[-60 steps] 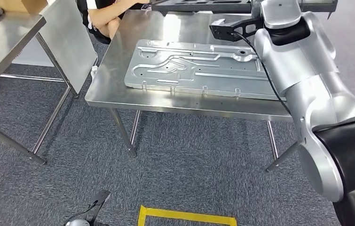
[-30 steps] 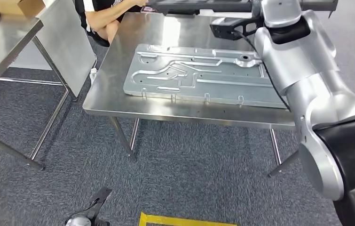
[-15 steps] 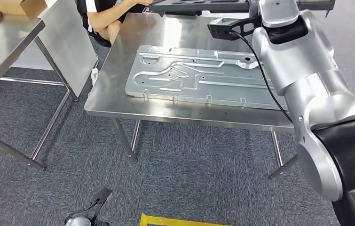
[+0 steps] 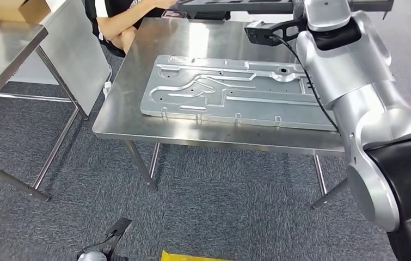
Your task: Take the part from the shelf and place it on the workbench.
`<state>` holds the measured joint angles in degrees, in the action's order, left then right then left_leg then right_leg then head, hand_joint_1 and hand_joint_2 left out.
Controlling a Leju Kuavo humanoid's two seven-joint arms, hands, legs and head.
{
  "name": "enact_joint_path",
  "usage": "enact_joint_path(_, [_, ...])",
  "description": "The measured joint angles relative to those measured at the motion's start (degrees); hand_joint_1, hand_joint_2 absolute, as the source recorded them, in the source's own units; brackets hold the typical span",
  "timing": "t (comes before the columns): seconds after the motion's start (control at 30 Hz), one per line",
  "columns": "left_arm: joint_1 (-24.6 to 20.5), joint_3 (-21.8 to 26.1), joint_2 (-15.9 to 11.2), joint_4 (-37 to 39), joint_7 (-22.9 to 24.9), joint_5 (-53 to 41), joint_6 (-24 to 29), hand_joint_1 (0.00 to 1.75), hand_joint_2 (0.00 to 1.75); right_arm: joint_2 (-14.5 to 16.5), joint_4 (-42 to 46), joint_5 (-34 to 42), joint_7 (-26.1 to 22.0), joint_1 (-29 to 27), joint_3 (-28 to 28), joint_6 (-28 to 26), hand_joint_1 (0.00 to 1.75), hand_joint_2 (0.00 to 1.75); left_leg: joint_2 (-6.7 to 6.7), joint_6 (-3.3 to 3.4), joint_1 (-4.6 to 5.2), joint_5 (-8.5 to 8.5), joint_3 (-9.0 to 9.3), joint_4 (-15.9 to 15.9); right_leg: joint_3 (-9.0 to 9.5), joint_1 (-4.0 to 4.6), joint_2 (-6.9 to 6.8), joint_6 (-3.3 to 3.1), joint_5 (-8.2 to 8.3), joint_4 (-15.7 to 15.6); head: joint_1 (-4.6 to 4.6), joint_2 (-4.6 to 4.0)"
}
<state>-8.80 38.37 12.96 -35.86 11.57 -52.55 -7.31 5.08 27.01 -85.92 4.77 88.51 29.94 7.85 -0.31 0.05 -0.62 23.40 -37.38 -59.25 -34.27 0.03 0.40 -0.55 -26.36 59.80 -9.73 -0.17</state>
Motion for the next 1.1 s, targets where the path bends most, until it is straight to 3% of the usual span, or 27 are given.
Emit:
enact_joint_path(0.1, [0.1,-0.1,0.0,0.0,0.0,0.0,0.0,0.00,1.75,0.0,0.0,0.0,0.0,0.0,0.0,0.0,1.75,1.75,-0.03,1.07,-0.30,0.25,0.93,0.5,-0.74,-0.09,-0.09,0.83,-0.88,2.1,0.02,0.00])
enact_joint_path(0.2, [0.1,-0.2,0.0,0.0,0.0,-0.1,0.0,0.00,1.75,-0.1,0.0,0.0,-0.1,0.0,0.0,0.0,1.75,1.75,0.00,1.73,-0.39,0.91,1.94,0.7,-6.03,-0.41,-0.16,1.52,-4.34,11.0,0.04,0.00])
enact_joint_path(0.27, [0.2,-0.2,0.0,0.0,0.0,-0.1,0.0,0.00,1.75,-0.2,-0.2,0.0,-0.1,-0.4,0.0,0.0,1.75,1.75,-0.05,1.79,-0.41,1.54,2.64,0.7,-9.52,-0.66,-0.18,1.69,-5.08,15.5,0.04,0.00])
enact_joint_path(0.3, [0.3,-0.2,0.0,0.0,0.0,-0.1,0.0,0.00,1.75,-0.2,-0.3,0.0,-0.1,-0.6,0.0,0.0,1.75,1.75,-0.11,1.74,-0.42,1.90,3.10,0.7,-9.93,-0.78,-0.19,1.68,-3.78,14.8,0.04,0.00])
enact_joint_path(0.33, [0.4,-0.2,0.0,0.0,0.0,-0.1,0.0,0.00,1.75,-0.2,-0.4,0.0,-0.1,-0.6,0.0,0.0,1.75,1.75,-0.18,1.65,-0.45,2.30,3.62,0.7,-9.27,-0.88,-0.22,1.60,-1.51,12.1,0.03,0.00])
enact_joint_path(0.4, [0.4,-0.2,0.0,0.0,0.0,-0.1,0.0,0.00,1.75,-0.2,-0.4,0.0,-0.1,-0.6,0.0,0.0,1.75,1.75,-0.25,1.27,-0.46,3.18,4.71,0.7,-6.54,-0.82,-0.35,1.46,3.18,4.1,0.04,0.00])
enact_joint_path(0.43, [0.4,-0.3,0.0,0.0,0.0,-0.1,0.0,0.00,1.75,-0.3,-0.4,0.0,-0.1,-0.6,0.0,0.0,1.75,1.75,-0.24,0.99,-0.47,3.48,5.01,0.8,-5.40,-0.60,-0.39,1.24,4.13,1.3,0.03,0.00])
enact_joint_path(0.5, [0.3,-0.3,0.0,0.0,0.0,-0.1,0.0,0.00,1.75,-0.3,-0.5,0.0,-0.1,-0.6,0.0,0.0,1.75,1.75,-0.18,0.28,-0.42,3.75,5.35,1.0,-4.57,-0.15,-0.32,0.55,4.17,-0.4,0.03,0.00])
enact_joint_path(0.6, [0.4,-0.3,0.0,0.0,0.0,-0.2,0.0,0.00,1.75,-0.3,-0.4,0.0,0.0,-0.7,0.0,-0.1,1.75,1.75,-0.08,-0.56,-0.40,4.14,5.34,-0.2,-3.42,-0.30,-0.23,-0.62,4.03,-1.1,0.03,0.00])
enact_joint_path(0.67, [0.4,-0.3,0.0,0.0,0.0,-0.4,0.0,0.00,1.75,-0.4,-0.4,0.0,0.0,-0.5,0.0,-0.1,1.75,1.75,0.01,-0.81,-0.48,5.71,2.66,-5.2,-2.53,-0.40,-0.19,-1.26,3.65,-1.4,0.03,0.00])
enact_joint_path(0.77, [0.6,-0.3,0.0,0.0,0.0,-0.5,-0.1,0.00,1.75,-0.3,-0.4,0.0,-0.2,-0.9,0.0,-0.1,1.75,1.75,0.00,-0.86,-0.47,9.13,-3.65,-14.8,-1.38,-0.05,-0.01,-1.78,2.56,-1.3,0.03,0.00])
enact_joint_path(0.8, [0.7,-0.3,0.0,0.0,0.0,-0.5,-0.1,0.00,1.75,-0.3,-0.4,0.0,-0.2,-1.1,0.0,-0.1,1.75,1.75,0.00,-0.75,-0.45,8.77,-4.64,-15.2,-0.90,0.11,0.06,-1.81,2.13,-1.3,0.03,0.00])
enact_joint_path(0.83, [0.7,-0.3,0.0,0.0,0.1,-0.6,-0.1,0.00,1.75,-0.3,-0.4,0.0,-0.2,-1.2,0.0,-0.1,1.75,1.75,0.01,-0.55,-0.39,6.97,-4.53,-13.2,-0.35,0.29,0.11,-1.82,1.66,-1.2,0.03,0.00])
enact_joint_path(0.9, [0.7,-0.3,0.0,0.0,0.1,-0.6,-0.1,0.00,1.75,-0.3,-0.4,0.0,-0.2,-1.3,0.0,-0.1,1.75,1.75,0.03,0.27,-0.06,1.45,-2.24,-5.5,0.83,0.52,0.12,-1.76,0.71,-1.1,0.04,0.00])
enact_joint_path(0.93, [0.7,-0.3,-0.1,0.0,0.1,-0.6,-0.1,0.00,1.75,-0.4,-0.5,0.0,-0.2,-1.2,0.0,-0.1,1.75,1.75,0.05,0.69,0.22,-0.11,-1.12,-2.0,1.20,0.54,0.15,-1.64,0.36,-1.2,0.03,0.00])
enact_joint_path(1.0, [0.7,-0.3,-0.2,0.0,0.1,-0.6,-0.1,0.00,1.75,-0.4,-0.5,0.0,-0.2,-1.1,0.0,-0.1,1.75,1.75,0.06,1.41,0.69,-0.81,0.05,1.1,1.45,0.42,0.21,-1.06,0.06,-1.1,0.02,0.00])
enact_joint_path(1.1, [0.8,-0.3,-0.1,-0.1,0.1,-0.6,-0.1,0.00,1.75,-0.5,-0.4,0.0,-0.2,-1.2,0.0,-0.1,1.75,1.75,0.09,1.92,0.51,-1.05,1.51,2.4,1.38,0.39,0.19,-0.12,-0.19,0.0,0.01,0.00])
